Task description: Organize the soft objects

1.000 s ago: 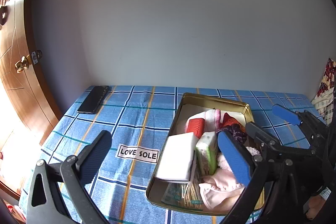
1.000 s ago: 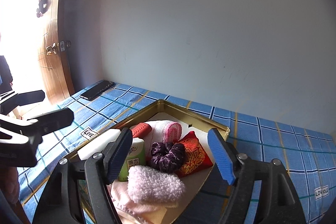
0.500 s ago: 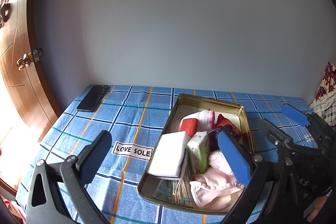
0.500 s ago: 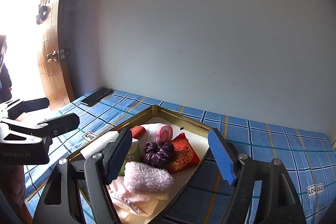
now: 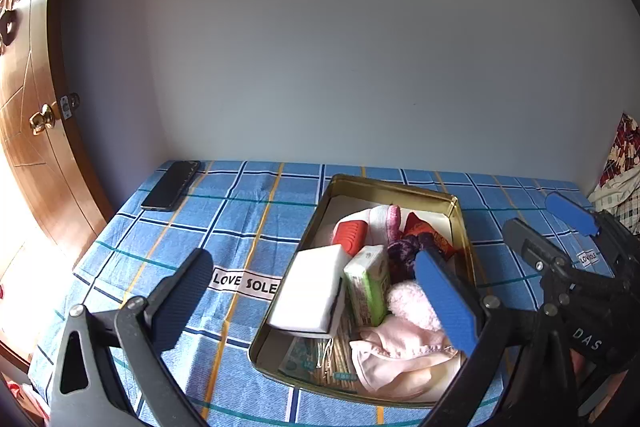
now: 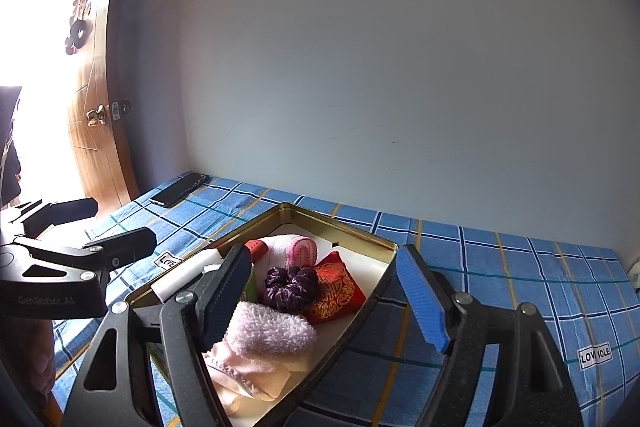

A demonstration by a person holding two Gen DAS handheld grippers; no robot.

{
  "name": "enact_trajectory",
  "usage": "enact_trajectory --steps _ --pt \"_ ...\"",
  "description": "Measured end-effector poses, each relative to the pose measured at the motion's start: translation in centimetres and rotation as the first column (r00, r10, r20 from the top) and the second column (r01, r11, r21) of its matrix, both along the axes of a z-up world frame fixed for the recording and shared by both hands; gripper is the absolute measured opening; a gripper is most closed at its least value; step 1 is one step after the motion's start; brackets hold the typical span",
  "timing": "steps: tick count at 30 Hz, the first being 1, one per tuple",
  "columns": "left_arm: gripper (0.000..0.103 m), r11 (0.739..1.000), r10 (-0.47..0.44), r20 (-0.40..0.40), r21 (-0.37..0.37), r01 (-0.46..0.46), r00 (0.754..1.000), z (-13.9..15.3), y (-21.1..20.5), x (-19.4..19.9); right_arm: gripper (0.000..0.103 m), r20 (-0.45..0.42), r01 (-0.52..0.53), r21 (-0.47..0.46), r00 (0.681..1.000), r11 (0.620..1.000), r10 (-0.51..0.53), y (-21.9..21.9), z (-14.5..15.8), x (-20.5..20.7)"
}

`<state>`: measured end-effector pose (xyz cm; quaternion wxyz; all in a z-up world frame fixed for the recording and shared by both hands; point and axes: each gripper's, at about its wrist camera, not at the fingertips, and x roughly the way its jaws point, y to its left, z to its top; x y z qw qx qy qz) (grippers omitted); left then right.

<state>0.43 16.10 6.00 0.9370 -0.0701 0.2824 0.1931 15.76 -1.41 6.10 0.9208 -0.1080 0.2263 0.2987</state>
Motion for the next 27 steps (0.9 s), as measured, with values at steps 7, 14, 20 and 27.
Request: enact_trajectory --steps 7,14,20,27 --pt "0.103 1.000 0.001 -0.006 -0.005 -0.001 1.000 -0.1 0.0 0.3 0.077 -0.002 -0.003 0.002 1.000 1.000 0.003 0.0 0.0 0.0" --pt "0.103 1.000 0.001 -0.016 -0.009 -0.001 1.000 -0.5 -0.1 0.6 0.077 -0.005 0.002 0.007 1.000 1.000 -0.002 0.0 -0.1 0.1" --pt "0.103 1.000 -0.003 -0.027 -0.023 0.003 1.000 -0.8 0.0 0.9 0.077 -0.004 0.002 0.004 1.000 1.000 -0.002 0.1 -0.1 0.1" --pt "0.103 1.000 -0.009 -0.031 -0.025 0.008 0.999 -1.1 -0.2 1.1 0.077 -0.009 0.006 0.004 1.000 1.000 -0.006 0.2 -0.3 0.1"
